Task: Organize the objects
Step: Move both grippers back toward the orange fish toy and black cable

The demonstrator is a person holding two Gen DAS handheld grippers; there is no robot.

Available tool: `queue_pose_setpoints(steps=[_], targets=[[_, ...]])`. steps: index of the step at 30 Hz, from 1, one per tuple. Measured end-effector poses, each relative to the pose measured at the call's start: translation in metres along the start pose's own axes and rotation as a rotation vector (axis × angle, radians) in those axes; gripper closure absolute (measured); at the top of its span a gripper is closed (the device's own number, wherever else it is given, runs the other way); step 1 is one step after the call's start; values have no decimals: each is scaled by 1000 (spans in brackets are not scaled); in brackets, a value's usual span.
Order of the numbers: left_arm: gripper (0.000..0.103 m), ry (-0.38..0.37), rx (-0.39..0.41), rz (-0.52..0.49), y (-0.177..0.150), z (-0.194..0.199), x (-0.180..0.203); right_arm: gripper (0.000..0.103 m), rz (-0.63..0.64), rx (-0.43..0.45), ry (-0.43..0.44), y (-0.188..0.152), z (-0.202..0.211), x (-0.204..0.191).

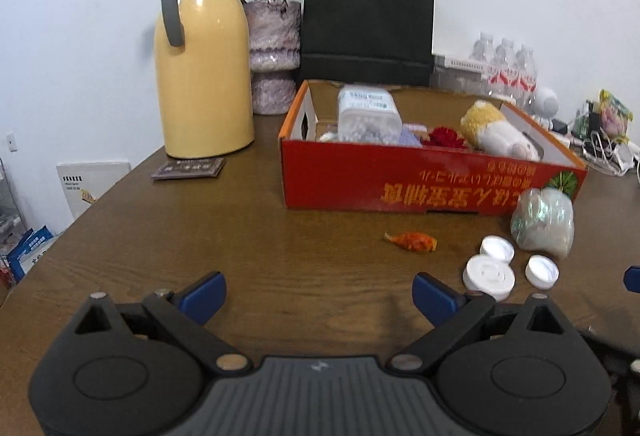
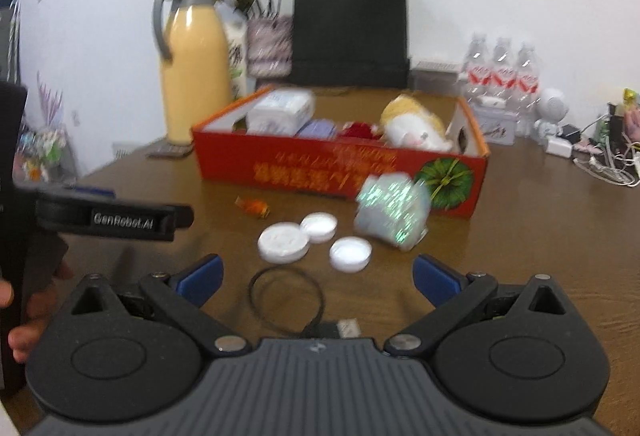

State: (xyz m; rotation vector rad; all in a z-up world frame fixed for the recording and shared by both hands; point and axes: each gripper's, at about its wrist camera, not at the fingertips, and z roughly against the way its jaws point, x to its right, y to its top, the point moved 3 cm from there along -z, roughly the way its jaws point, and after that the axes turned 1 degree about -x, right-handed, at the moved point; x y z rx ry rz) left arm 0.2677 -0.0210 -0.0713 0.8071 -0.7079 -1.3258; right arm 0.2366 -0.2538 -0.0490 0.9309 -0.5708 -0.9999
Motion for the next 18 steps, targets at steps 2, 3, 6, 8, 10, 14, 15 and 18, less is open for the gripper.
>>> queue_pose_setpoints(steps=[2, 3, 6, 8, 10, 14, 15, 18], targets=[[4, 0, -6, -4, -2, 1, -1, 0, 23, -36, -14, -2, -5, -5], [4, -1, -7, -5, -3, 2, -1, 0, 28, -51, -23, -3, -8, -6], [4, -1, -16, -6, -5, 4, -3, 5, 33, -108, -44, -5, -18, -6], [4, -5, -17, 3, -7, 5, -5, 11, 30, -147, -49, -6, -24, -6], [4, -8, -21, 11, -7, 6, -7, 23, 19, -147, -32, -7, -25, -4], [4, -18, -24, 17, -8, 7, -8, 64, 7, -126, -6, -7, -21, -4], [4, -20, -25, 16, -8, 7, -8, 79, 8, -123, -10, -7, -20, -4], [4, -24, -29, 16, -9, 8, -8, 95, 10, -98, -8, -6, -16, -4]])
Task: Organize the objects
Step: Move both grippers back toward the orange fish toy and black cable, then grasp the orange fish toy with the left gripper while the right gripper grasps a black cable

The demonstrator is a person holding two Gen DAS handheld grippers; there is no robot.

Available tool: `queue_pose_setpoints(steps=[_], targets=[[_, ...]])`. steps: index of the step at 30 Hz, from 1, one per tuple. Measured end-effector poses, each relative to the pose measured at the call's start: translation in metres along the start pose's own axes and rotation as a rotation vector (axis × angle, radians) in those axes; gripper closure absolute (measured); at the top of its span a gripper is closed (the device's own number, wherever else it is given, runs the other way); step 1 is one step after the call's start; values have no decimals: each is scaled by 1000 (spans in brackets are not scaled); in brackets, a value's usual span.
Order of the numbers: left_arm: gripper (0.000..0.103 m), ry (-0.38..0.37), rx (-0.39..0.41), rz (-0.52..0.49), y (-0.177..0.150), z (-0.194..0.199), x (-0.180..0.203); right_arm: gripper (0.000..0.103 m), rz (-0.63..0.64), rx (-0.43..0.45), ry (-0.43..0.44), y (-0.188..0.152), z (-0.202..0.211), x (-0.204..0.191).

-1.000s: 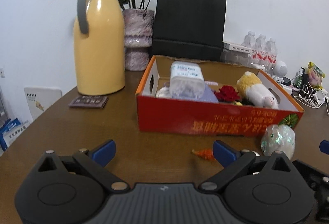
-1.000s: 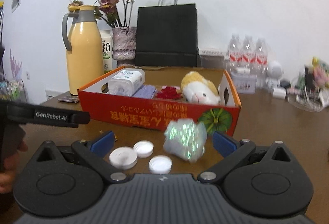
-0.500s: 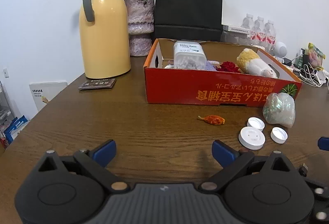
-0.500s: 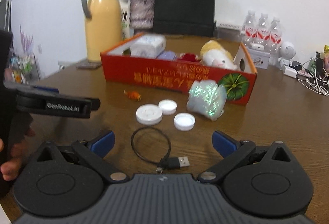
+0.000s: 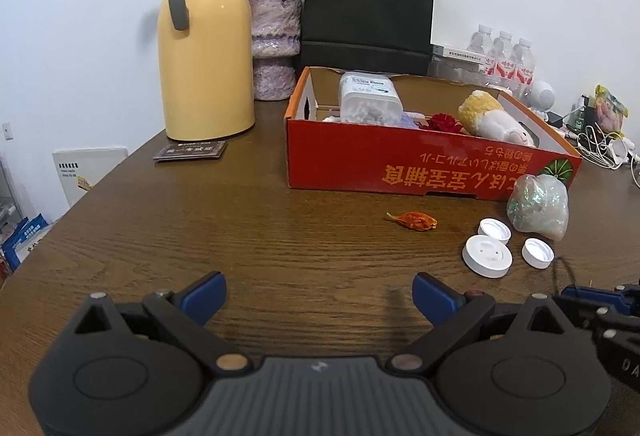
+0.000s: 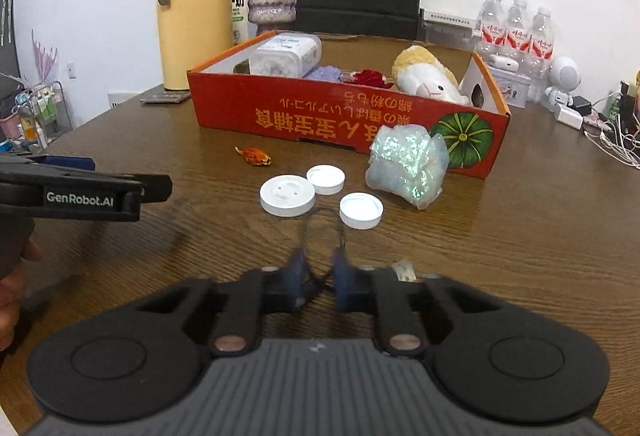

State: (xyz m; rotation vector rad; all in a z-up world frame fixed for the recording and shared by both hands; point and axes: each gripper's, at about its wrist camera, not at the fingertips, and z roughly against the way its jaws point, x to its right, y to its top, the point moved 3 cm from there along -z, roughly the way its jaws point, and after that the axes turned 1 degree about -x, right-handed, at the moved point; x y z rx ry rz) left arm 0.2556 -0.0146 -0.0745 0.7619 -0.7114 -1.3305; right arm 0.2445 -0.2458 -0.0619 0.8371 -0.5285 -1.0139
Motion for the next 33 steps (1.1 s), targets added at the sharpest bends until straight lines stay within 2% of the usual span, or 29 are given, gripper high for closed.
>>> queue_pose_setpoints(steps=[3, 14, 19, 23, 29, 33], targets=[[4, -1, -2, 1, 0, -1, 0, 99, -4, 40, -9, 1, 7, 2], [4, -12, -35, -19, 4, -11, 6, 99, -30, 194, -54, 8, 25, 11], [4, -16, -26, -32, 17, -18, 13, 99, 32, 228, -110, 16, 18, 17], [3, -33, -33, -51, 29, -29, 24, 99, 34, 249, -133, 23, 10, 28], [3, -40, -52, -93, 43, -52, 44, 99, 18, 258, -129, 31, 1, 40], [4, -25, -64, -73, 48, -68, 49, 99, 14, 255, -103, 32, -2, 42]])
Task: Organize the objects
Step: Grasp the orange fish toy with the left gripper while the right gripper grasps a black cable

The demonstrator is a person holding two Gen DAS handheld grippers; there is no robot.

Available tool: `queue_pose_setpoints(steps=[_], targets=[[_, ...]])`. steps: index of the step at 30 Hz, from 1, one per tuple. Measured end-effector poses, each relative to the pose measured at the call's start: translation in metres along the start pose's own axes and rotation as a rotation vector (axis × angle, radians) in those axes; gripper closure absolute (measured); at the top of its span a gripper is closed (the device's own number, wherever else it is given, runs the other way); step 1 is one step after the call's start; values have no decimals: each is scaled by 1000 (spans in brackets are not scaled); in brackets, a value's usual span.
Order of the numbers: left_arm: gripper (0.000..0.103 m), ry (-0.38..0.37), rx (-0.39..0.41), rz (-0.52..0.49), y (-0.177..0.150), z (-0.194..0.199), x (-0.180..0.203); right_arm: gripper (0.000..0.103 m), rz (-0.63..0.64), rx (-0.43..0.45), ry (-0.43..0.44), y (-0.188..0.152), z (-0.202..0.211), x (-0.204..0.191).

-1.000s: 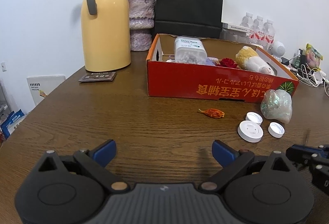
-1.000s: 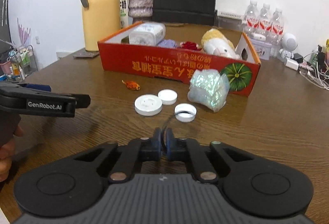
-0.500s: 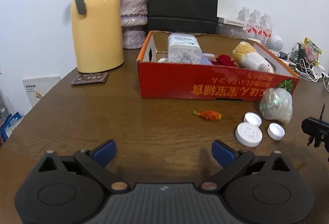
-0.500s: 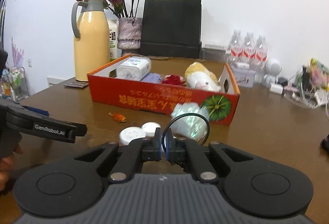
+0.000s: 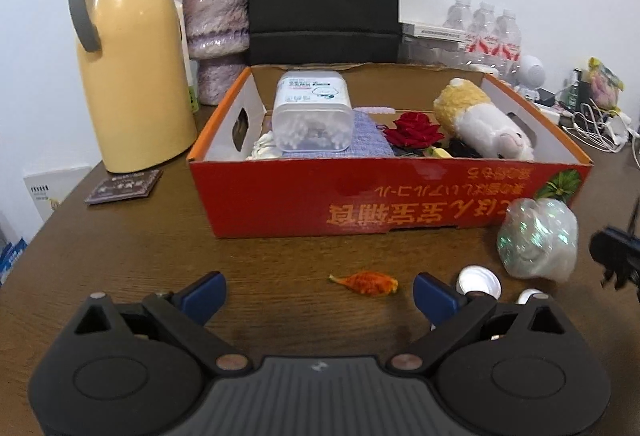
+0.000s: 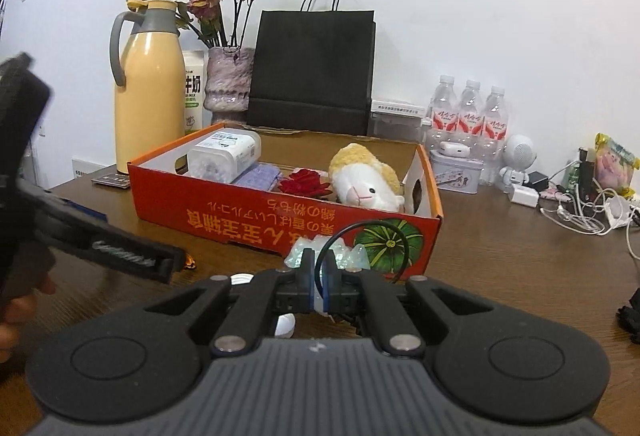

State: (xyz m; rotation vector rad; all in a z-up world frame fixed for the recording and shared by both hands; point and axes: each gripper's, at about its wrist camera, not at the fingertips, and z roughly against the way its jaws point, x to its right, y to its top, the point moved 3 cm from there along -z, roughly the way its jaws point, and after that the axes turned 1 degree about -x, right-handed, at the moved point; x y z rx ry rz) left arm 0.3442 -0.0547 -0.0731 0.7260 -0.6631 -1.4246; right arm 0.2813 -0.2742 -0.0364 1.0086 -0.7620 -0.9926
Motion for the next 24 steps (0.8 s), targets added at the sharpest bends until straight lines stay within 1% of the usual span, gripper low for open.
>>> queue_pose_setpoints(steps=[3, 5, 6, 9, 10, 11, 12, 13, 14, 17, 21, 22, 24], targets=[[9, -23, -31, 29, 0, -9, 0, 99, 4, 5, 12, 0, -1, -1], [17, -32, -53, 48, 0, -12, -1, 99, 7, 6, 16, 1, -2, -2], [19, -33, -47, 52, 0, -12, -1, 99, 8, 9, 18, 1, -1, -3], [34, -42, -34, 48, -1, -11, 0, 99, 12, 17, 22, 2, -1, -4], [47, -48, -28, 38, -1, -9, 3, 99, 12, 19, 22, 2, -1, -4], [63, -56, -21, 23, -2, -8, 5, 99, 13, 21, 23, 2, -1, -4], [70, -64, -18, 8, -3, -6, 8, 99, 14, 23, 22, 2, -1, -5], [86, -75, -14, -3, -4, -5, 9, 99, 15, 26, 20, 2, -1, -5], [96, -87, -13, -6, -4, -4, 11, 99, 16, 29, 17, 2, 0, -5], [99, -115, -2, -5, -5, -2, 11, 99, 15, 35, 15, 2, 0, -5], [99, -114, 21, 10, -5, 3, 8, 99, 2, 44, 13, 2, 2, -2], [96, -108, 22, 18, -6, 3, 6, 99, -1, 47, 13, 2, 2, -2], [86, -83, 19, 42, -6, 4, 0, 99, -5, 52, 12, 2, 3, -1]])
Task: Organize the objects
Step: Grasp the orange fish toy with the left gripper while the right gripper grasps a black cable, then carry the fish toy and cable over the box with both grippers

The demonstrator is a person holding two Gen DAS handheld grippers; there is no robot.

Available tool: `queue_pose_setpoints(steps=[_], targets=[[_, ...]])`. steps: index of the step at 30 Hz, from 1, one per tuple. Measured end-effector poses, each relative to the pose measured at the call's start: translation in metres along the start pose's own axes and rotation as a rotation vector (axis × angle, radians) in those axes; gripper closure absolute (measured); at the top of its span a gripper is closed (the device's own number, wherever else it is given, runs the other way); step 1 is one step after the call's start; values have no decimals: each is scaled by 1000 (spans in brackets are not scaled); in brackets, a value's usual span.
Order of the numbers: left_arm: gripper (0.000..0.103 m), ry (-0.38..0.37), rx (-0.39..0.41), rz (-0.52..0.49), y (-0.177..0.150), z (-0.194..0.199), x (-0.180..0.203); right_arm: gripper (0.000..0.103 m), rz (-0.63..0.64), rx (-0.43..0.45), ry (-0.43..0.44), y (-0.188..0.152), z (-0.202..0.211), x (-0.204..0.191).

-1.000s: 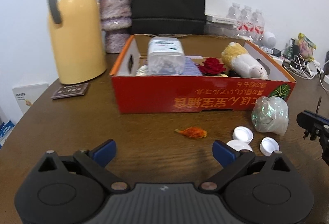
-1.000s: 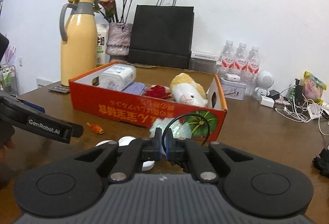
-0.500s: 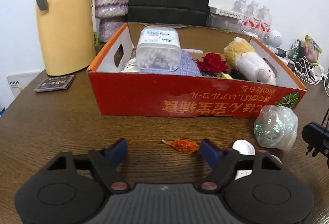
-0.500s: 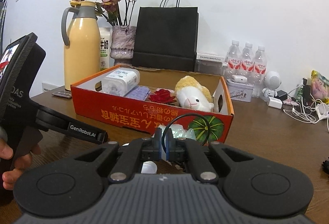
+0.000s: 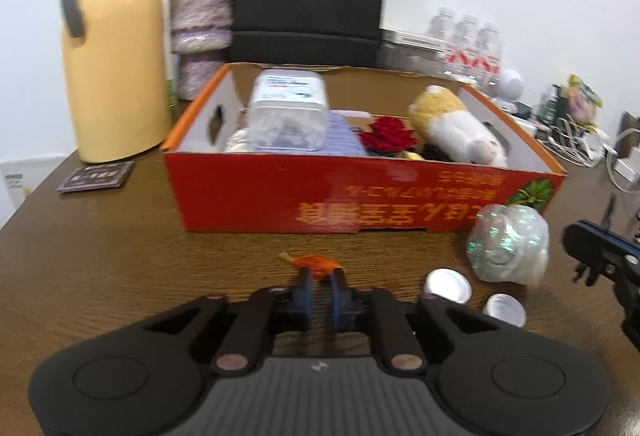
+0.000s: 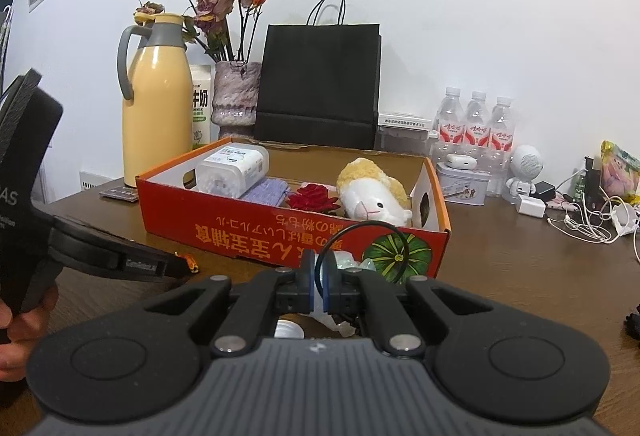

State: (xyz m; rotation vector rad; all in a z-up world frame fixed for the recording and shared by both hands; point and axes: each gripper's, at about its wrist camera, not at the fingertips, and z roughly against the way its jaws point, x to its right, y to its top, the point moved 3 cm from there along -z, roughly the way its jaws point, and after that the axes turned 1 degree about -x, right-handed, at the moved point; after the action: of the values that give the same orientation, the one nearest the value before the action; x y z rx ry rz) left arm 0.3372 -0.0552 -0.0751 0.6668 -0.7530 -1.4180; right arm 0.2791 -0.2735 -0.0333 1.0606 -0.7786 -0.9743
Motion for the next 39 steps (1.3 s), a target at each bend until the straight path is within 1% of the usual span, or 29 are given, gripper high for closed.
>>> queue_pose_setpoints(steps=[1, 2, 3, 4, 5, 6, 8, 9, 10, 11, 12, 13, 14, 15, 16, 22, 27, 30, 33, 39], targets=[[72, 13, 1, 12, 0, 1, -3, 99, 1, 2, 0, 0, 0, 0], [61, 11, 6, 26, 1, 2, -6, 99, 4, 4, 1, 0, 1, -1], [56, 5, 12, 36, 2, 3, -7, 99, 6, 5, 1, 0, 1, -1], [48, 4, 20, 40, 3, 4, -8, 99, 9, 7, 1, 0, 1, -2], [43, 7, 23, 37, 4, 3, -8, 99, 12, 7, 0, 0, 1, -2], [41, 16, 21, 30, 6, 0, -6, 99, 13, 7, 1, 0, 1, -3], [40, 45, 7, 27, 12, -10, -2, 99, 12, 6, 2, 1, -1, -3], [40, 53, -3, 30, 14, -15, -1, 99, 13, 4, 2, 1, -1, -3], [42, 56, -19, 33, 15, -21, 1, 99, 13, 4, 2, 1, -1, -4], [52, 64, -38, 31, 16, -27, 1, 99, 14, 5, 2, 1, -1, -4], [65, 85, -27, 15, 15, -26, 3, 99, 13, 6, 2, 1, -1, -4], [94, 76, -26, 11, 15, -25, 3, 99, 10, 7, 3, 1, 0, -3], [90, 41, -29, 26, 13, -23, 1, 99, 6, 7, 4, 0, 0, -2], [91, 6, -31, 44, 11, -20, -1, 99, 3, 7, 5, 0, 0, -2], [91, -9, -28, 50, 9, -17, -2, 99, 0, 7, 5, 0, 0, -1], [91, -22, 74, 14, 4, 13, 4, 99, -6, 20, 3, 0, 2, -1], [91, -47, 136, -14, -3, 36, 10, 99, -3, 33, 2, 0, 4, -1], [91, -48, 169, -25, -3, 47, 13, 99, -2, 47, 6, 1, 6, -2], [91, -43, 189, -42, 0, 52, 16, 99, -2, 55, 14, 2, 6, -2], [91, -62, 228, -55, 17, 62, 21, 99, 10, 53, 36, 7, 4, -4]])
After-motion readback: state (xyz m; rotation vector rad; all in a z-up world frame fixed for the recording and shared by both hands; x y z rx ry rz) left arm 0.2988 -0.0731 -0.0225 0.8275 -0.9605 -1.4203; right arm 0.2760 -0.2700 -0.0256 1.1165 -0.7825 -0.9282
